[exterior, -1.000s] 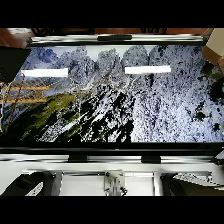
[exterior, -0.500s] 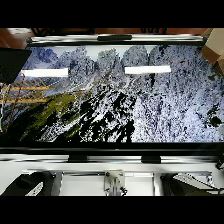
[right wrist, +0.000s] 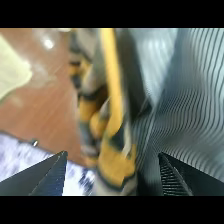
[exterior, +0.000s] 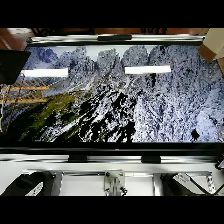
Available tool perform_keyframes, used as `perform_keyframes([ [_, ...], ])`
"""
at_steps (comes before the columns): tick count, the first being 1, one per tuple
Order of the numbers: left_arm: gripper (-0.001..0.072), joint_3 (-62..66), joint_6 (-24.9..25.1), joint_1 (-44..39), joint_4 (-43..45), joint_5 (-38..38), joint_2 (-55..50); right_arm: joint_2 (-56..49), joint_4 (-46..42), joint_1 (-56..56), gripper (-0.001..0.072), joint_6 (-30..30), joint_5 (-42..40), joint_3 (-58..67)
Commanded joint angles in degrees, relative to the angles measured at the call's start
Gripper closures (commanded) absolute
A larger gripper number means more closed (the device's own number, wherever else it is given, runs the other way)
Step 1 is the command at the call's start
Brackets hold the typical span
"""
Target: Fold the shirts.
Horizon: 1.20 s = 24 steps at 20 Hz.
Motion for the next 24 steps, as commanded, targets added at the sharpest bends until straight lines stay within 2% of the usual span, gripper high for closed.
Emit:
perform_keyframes([
  [1, 0.011, 0.0, 3.8, 0.0, 0.2, 0.0, -0.4, 1.9, 5.4, 0.1, 0.0035, -1.7, 13.8, 0.0],
  [4, 0.0112, -0.2, 7.8, 0.0, 0.3, -0.6, -2.6, 1.2, 16.5, 0.2, 0.0043, -4.2, 26.4, -2.8],
  [6, 0.0112, -0.2, 7.8, 0.0, 0.2, -3.0, -5.4, 1.2, 16.6, 4.9, 0.0044, -5.3, 31.8, -6.7],
  [8, 0.0117, -0.2, 7.7, 0.0, 1.1, -7.1, -9.5, 1.3, 14.8, 15.4, 0.0044, -5.9, 33.7, -11.9],
  [10, 0.0352, -0.2, 6.5, 0.0, 5.4, -14.3, -15.3, 1.3, 12.3, 30.7, 0.0044, -2.1, 29.2, -18.4],
  [11, 0.0361, -0.2, 3.1, 0.0, 8.7, -19.1, -18.6, 1.2, 10.3, 38.8, 0.0044, 0.3, 25.0, -21.6],
  [12, 0.0345, -0.1, -1.0, 0.0, 12.6, -26.1, -22.2, 1.0, 7.6, 47.1, 0.0044, 2.7, 20.7, -24.5],
  [14, -0.0013, -0.2, -4.6, 0.0, 18.2, -38.8, -28.2, -1.2, 4.1, 61.5, 0.0043, 4.6, 14.1, -27.0],
  [15, -0.0013, -0.2, -4.3, -0.2, 19.6, -42.1, -30.1, -3.3, 5.0, 65.7, 0.0041, 4.6, 13.5, -26.9],
  [16, -0.0013, -0.2, -4.4, -0.5, 20.8, -41.9, -30.6, -5.3, 6.3, 67.6, 0.0041, 4.6, 14.6, -26.8],
  [19, -0.0013, -0.2, -8.1, -2.8, 23.6, -36.1, -29.1, -9.7, 6.4, 70.0, 0.0042, 2.6, 22.3, -26.8],
  [24, -0.0013, -0.2, -8.1, -5.0, 22.7, -34.3, -29.6, -10.4, 7.1, 70.1, 0.0042, 1.8, 22.8, -26.8],
])
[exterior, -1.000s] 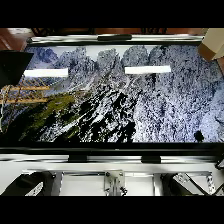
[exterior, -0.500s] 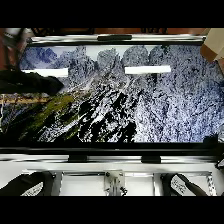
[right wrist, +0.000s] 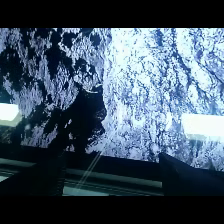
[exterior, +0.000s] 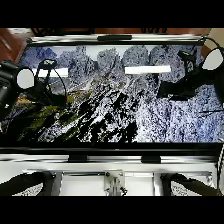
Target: Fold the shirts.
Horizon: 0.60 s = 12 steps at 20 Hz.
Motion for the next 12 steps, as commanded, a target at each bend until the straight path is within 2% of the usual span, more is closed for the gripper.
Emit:
perform_keyframes([
  [1, -0.0013, 0.0, -1.0, -0.9, 0.7, 1.1, -0.7, -0.9, 0.2, 1.4, 0.0042, -0.4, 1.1, -0.2],
  [12, -0.0013, 0.0, -0.2, -1.0, 0.7, 1.6, -1.9, -0.9, 0.2, 1.4, 0.0042, -0.4, 1.1, -0.2],
])
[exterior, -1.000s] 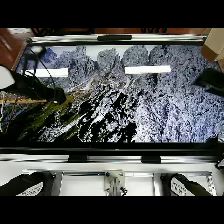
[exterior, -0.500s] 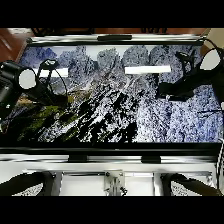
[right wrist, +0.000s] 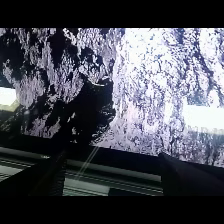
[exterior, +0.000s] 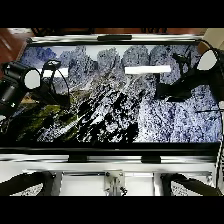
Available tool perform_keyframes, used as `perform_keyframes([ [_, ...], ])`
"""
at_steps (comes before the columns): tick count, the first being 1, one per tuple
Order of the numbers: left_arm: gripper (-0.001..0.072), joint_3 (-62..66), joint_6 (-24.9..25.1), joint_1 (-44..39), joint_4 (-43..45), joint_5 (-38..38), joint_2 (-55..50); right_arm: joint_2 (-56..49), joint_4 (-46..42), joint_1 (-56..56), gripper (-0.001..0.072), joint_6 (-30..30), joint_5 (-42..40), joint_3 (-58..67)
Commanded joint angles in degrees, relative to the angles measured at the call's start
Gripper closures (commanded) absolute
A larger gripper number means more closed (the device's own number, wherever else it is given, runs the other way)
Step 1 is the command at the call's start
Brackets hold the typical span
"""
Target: Fold the shirts.
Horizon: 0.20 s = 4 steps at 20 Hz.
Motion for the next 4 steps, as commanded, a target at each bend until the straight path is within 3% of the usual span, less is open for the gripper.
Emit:
perform_keyframes([
  [1, -0.0013, 0.0, 0.3, 0.0, 0.0, 0.1, -0.1, 0.0, 0.0, 0.0, 0.0042, 0.0, 0.1, 0.0],
  [4, -0.0013, 0.0, 0.3, 0.0, 0.0, 0.1, -0.1, 0.0, 0.0, 0.0, 0.0042, 0.0, 0.1, 0.0],
])
